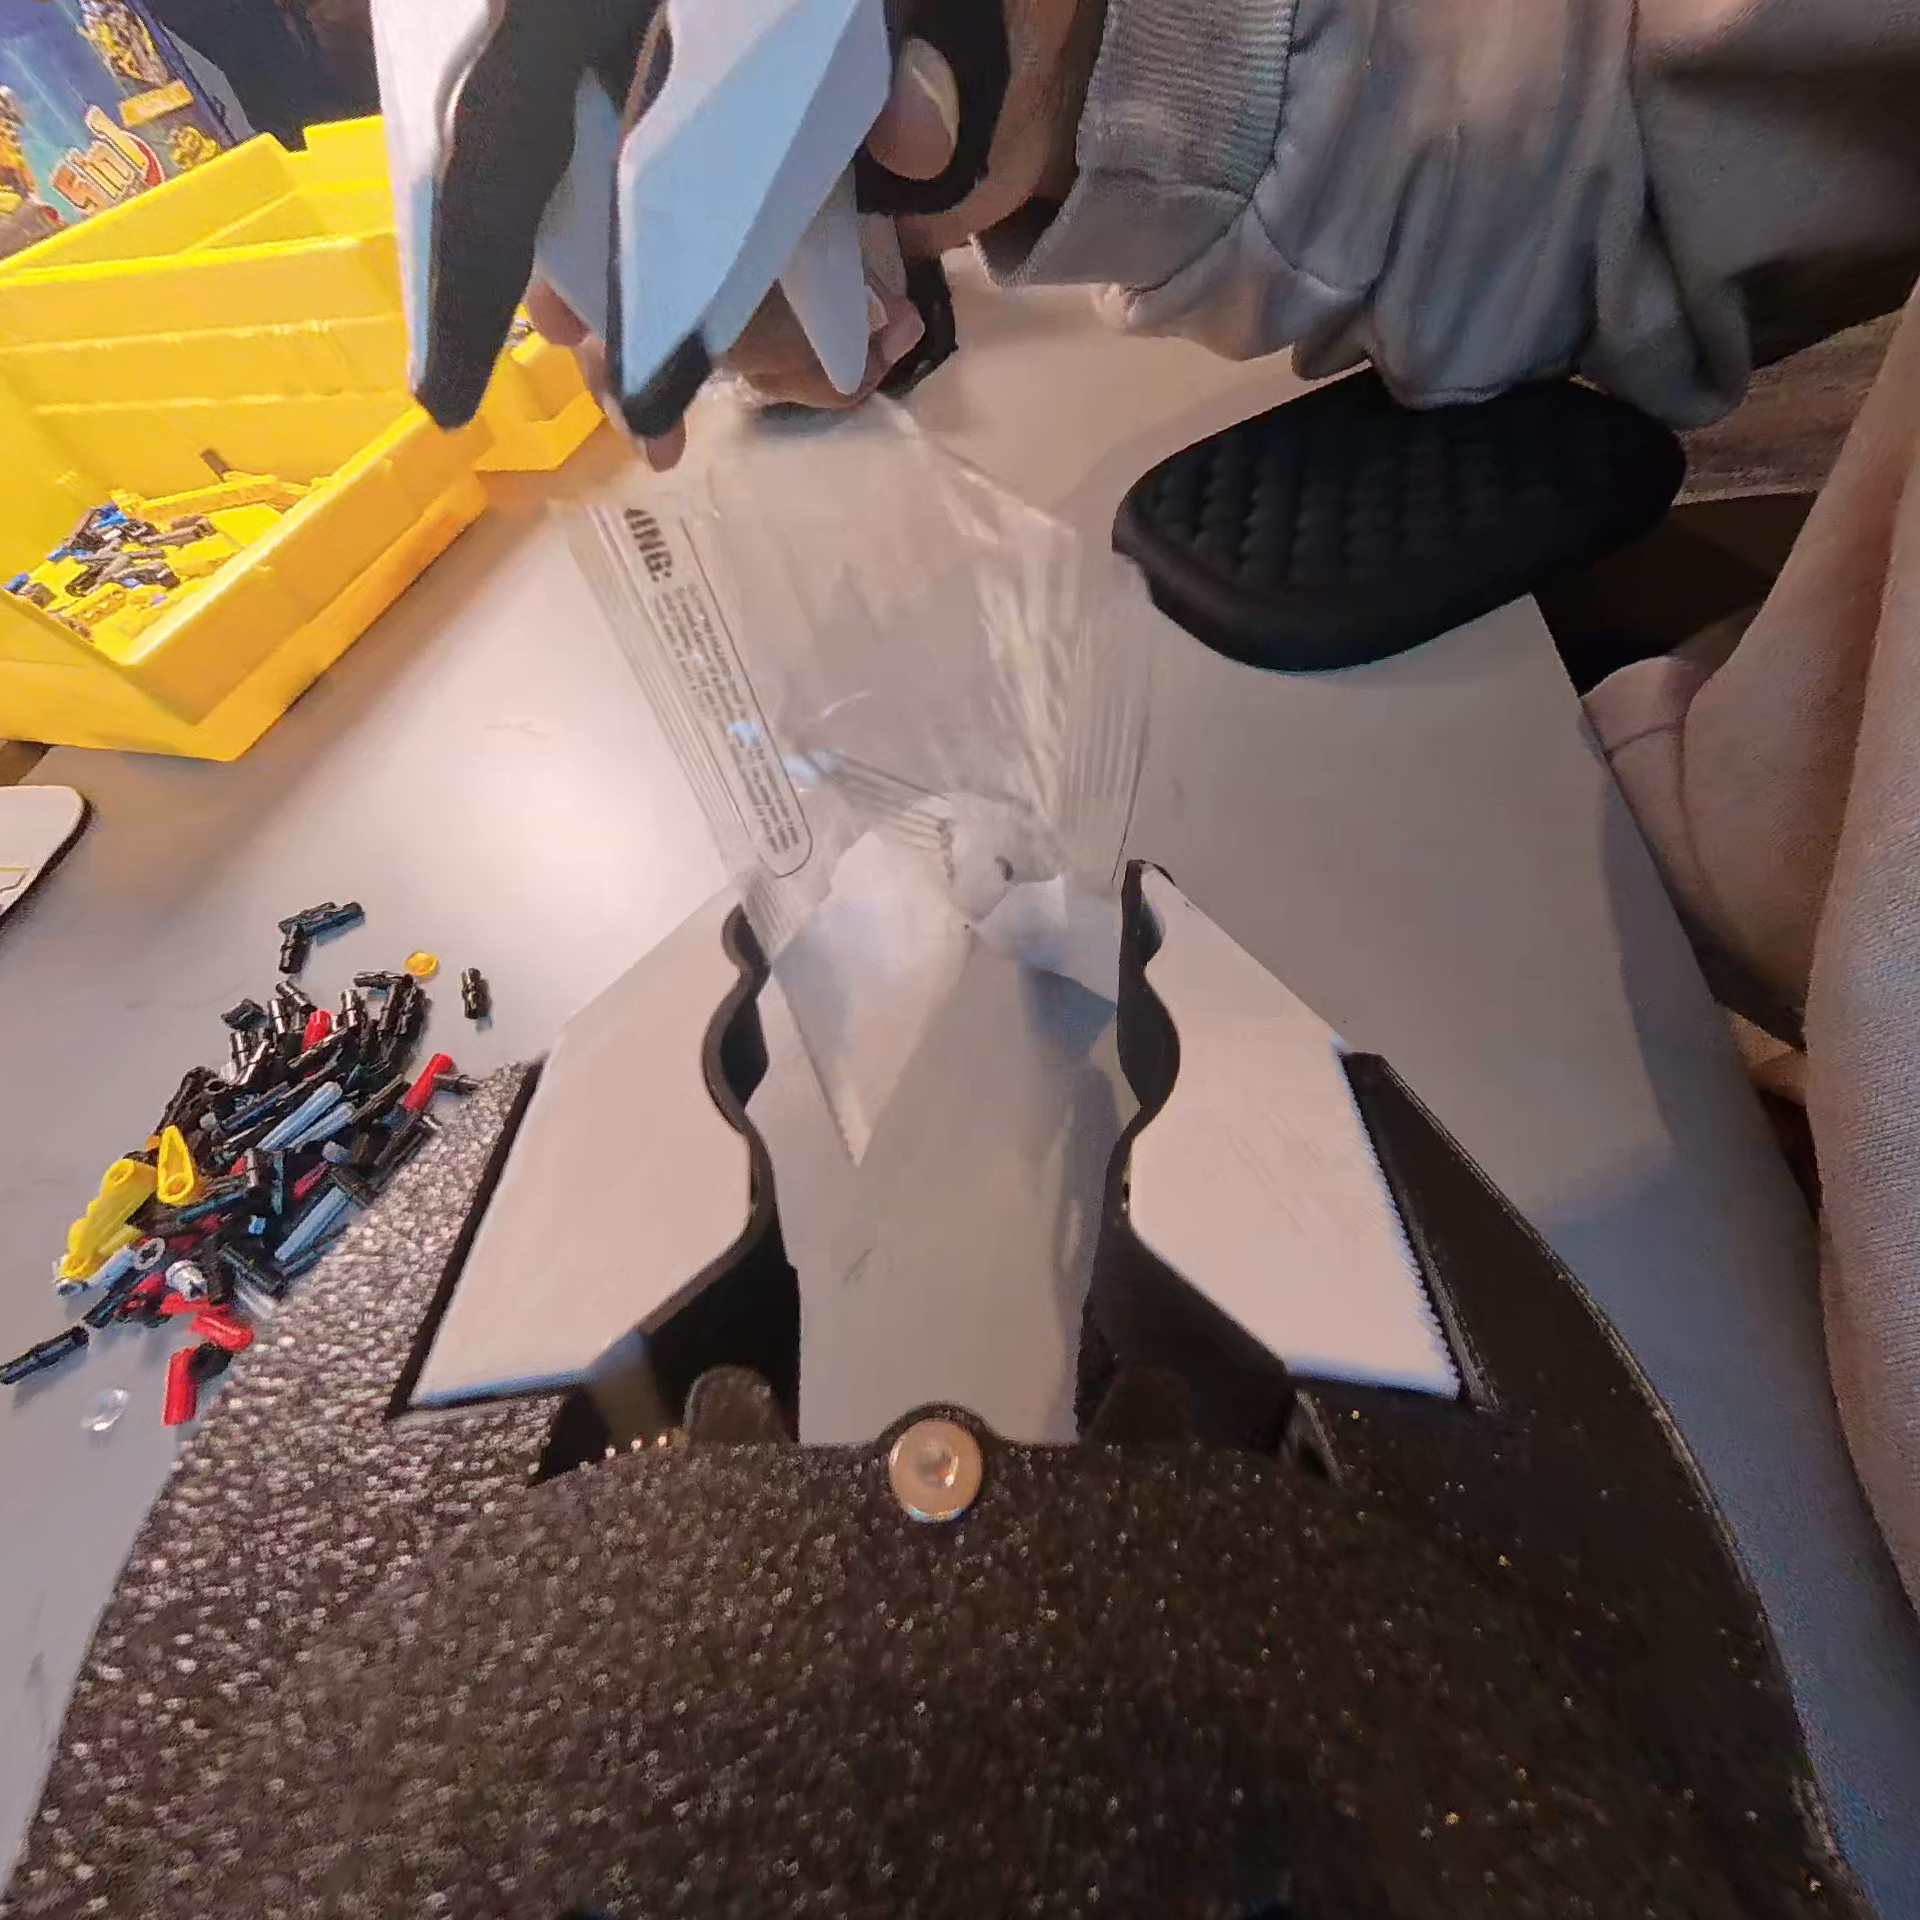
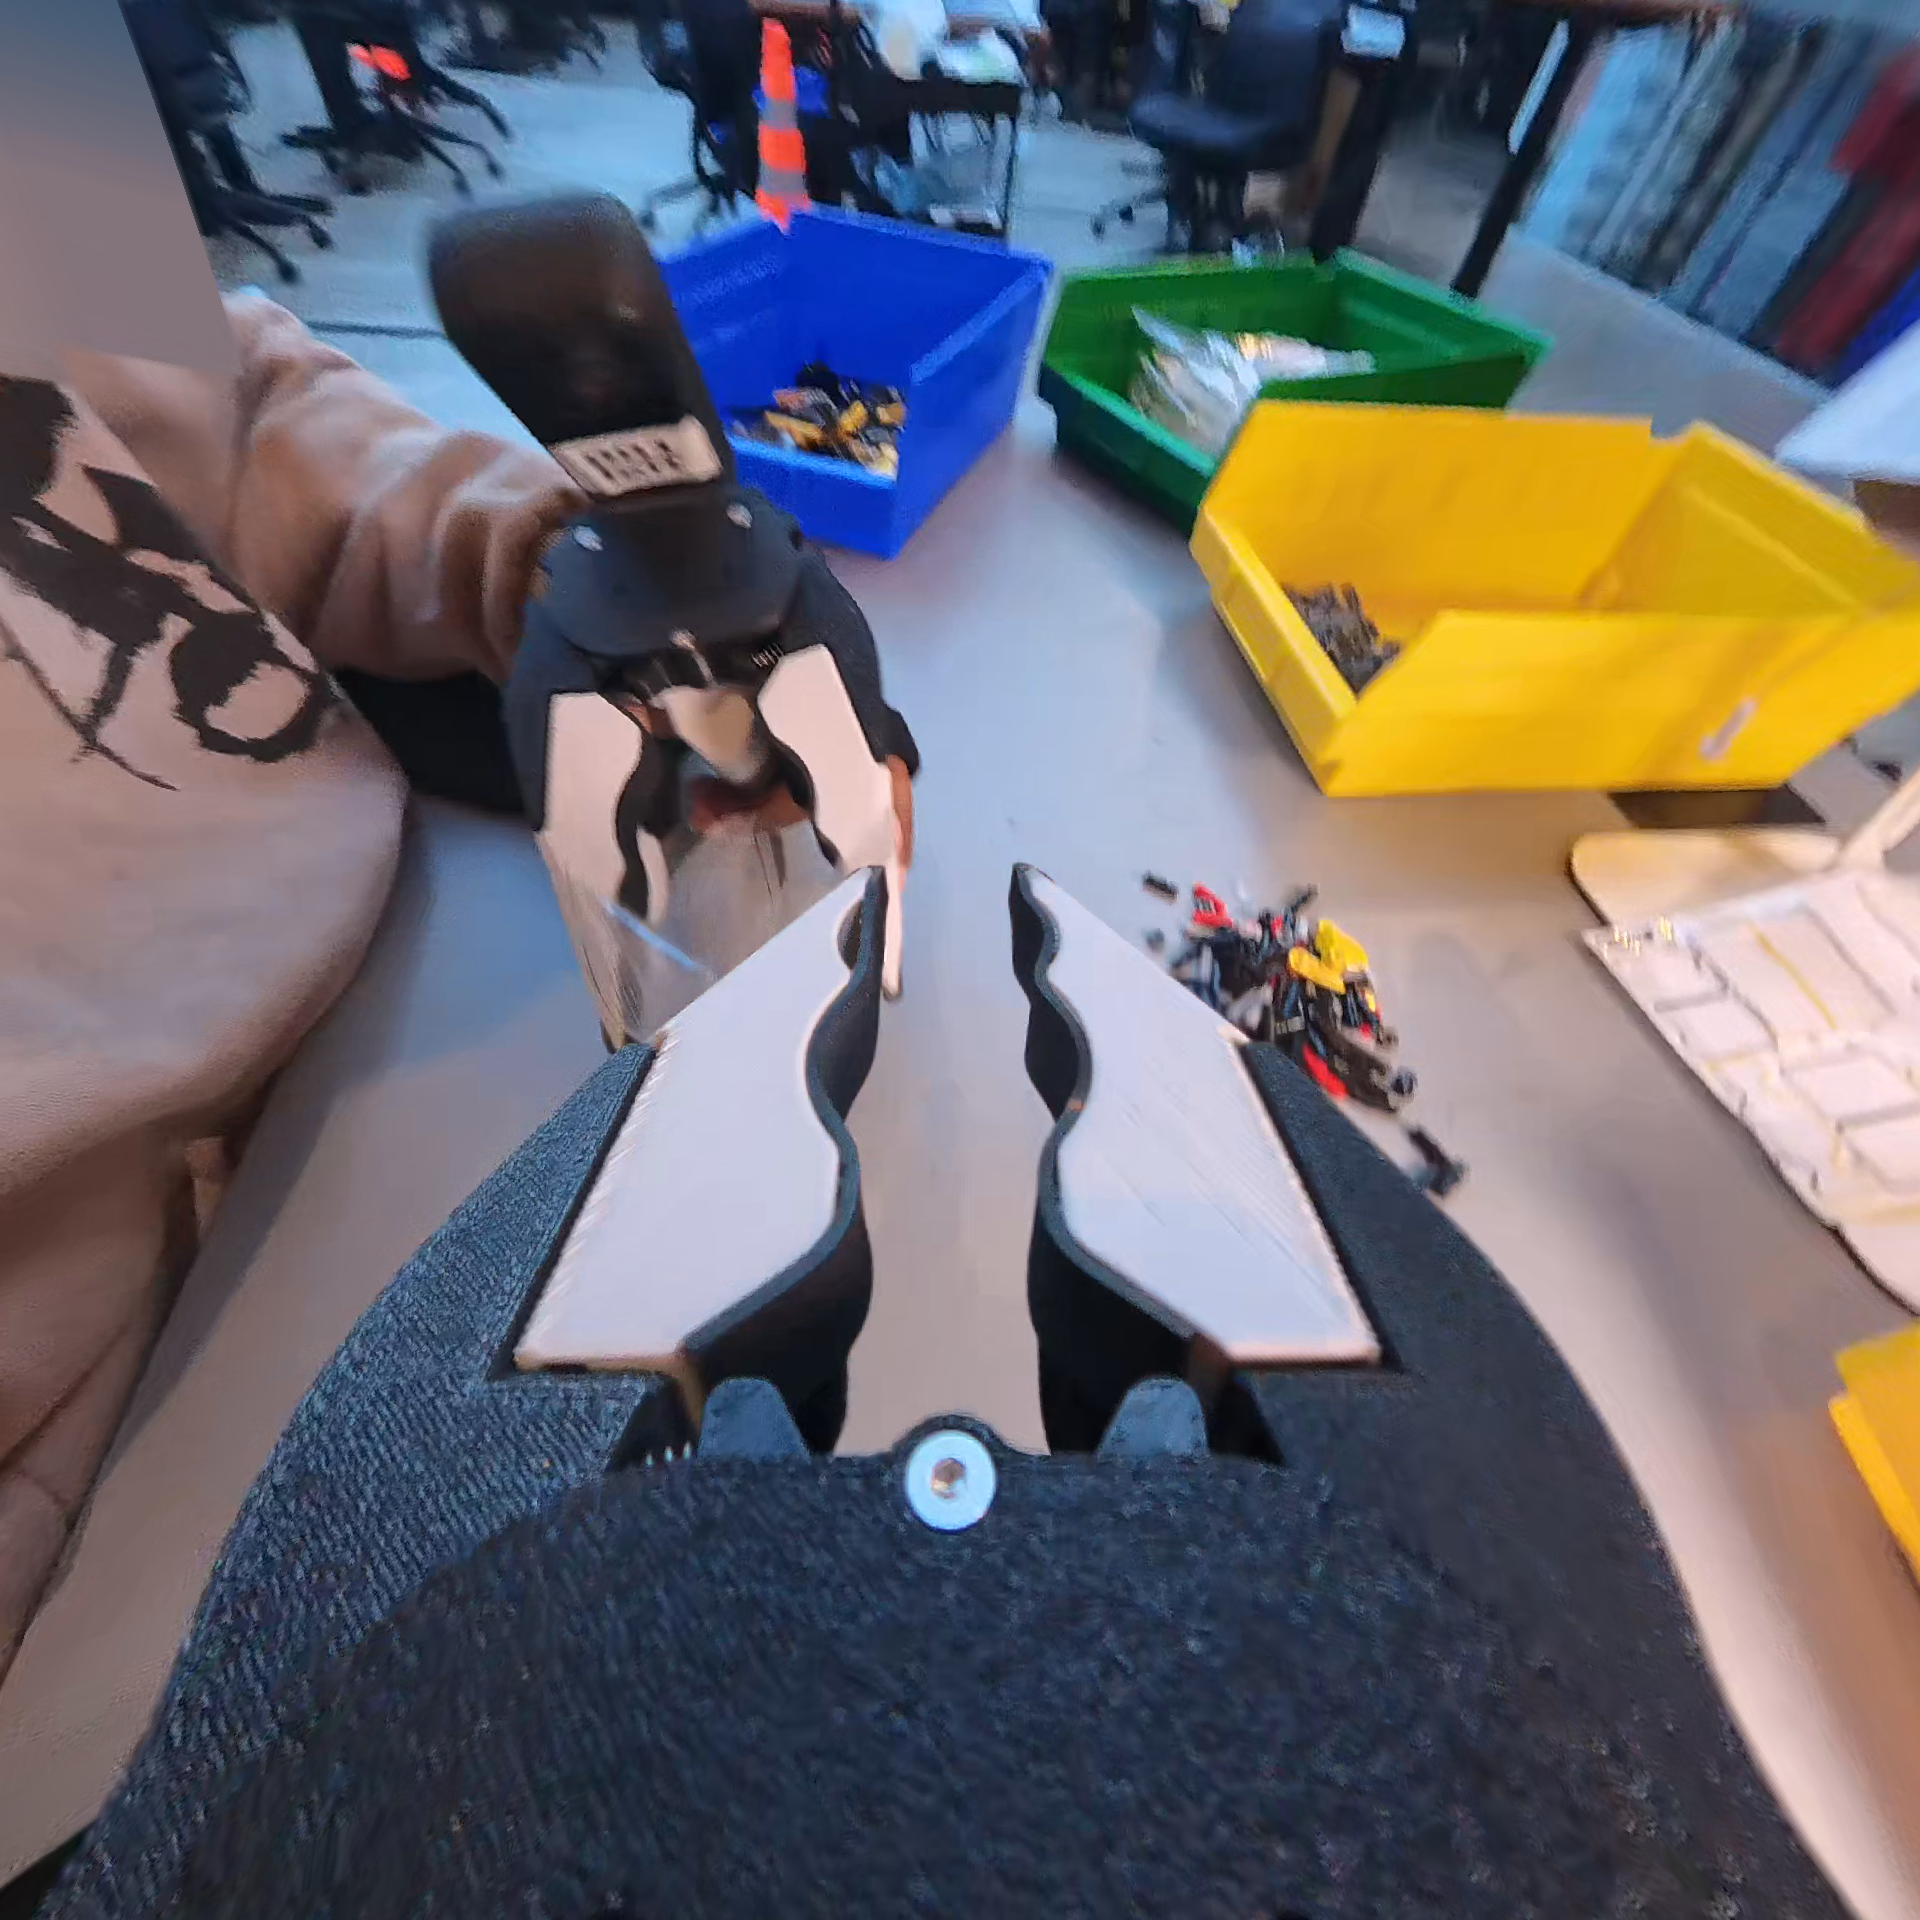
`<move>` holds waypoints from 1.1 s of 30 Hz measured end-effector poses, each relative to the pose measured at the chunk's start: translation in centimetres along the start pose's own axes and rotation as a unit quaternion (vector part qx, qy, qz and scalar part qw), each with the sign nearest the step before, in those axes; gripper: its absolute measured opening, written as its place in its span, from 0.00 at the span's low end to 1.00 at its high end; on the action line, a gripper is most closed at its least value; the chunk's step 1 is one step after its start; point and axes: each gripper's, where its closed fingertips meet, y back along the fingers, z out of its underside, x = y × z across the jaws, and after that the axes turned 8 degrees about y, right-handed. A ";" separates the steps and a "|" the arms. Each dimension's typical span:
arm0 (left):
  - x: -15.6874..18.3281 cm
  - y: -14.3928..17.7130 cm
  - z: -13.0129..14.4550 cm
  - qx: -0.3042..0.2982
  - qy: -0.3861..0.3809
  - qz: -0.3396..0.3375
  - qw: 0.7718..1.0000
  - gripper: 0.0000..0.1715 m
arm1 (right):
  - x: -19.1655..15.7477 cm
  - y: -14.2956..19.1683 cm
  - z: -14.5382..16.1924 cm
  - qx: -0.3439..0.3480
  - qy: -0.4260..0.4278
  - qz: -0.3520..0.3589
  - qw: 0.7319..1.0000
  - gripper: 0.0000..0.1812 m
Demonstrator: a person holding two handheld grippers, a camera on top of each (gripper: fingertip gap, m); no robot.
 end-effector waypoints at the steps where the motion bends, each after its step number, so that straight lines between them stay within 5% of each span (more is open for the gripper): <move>1: 0.0 -0.1 0.2 -0.006 -0.003 0.001 1.000 0.40 | 0.4 0.0 1.0 -0.020 -0.012 0.007 1.000 0.14; 8: 0.0 -0.2 0.6 -0.017 -0.015 -0.001 1.000 0.38 | -0.7 1.1 2.2 -0.033 -0.066 -0.038 0.997 0.16; 15: -0.3 0.0 1.3 -0.037 -0.010 -0.001 0.999 0.29 | -1.3 4.0 6.2 -0.149 -0.055 -0.046 0.986 0.16; 19: -0.8 0.2 1.7 -0.048 -0.003 -0.007 0.999 0.30 | -5.1 6.4 8.6 -0.186 -0.098 -0.119 0.971 0.16; 24: -0.8 -0.1 2.1 -0.059 -0.001 -0.007 0.998 0.31 | -9.3 6.1 9.8 -0.171 -0.212 -0.151 0.950 0.32; 26: -0.7 -0.2 2.1 -0.060 -0.001 -0.005 0.998 0.32 | -10.0 5.1 10.4 -0.176 -0.228 -0.143 0.947 0.24; 28: -0.5 -0.3 1.9 -0.056 0.007 0.002 0.998 0.36 | -10.1 4.0 10.0 -0.153 -0.231 -0.141 0.951 0.01; 33: -0.7 -0.4 2.3 -0.072 0.065 0.009 0.995 0.61 | -8.5 2.8 9.4 -0.191 -0.033 -0.140 0.971 0.00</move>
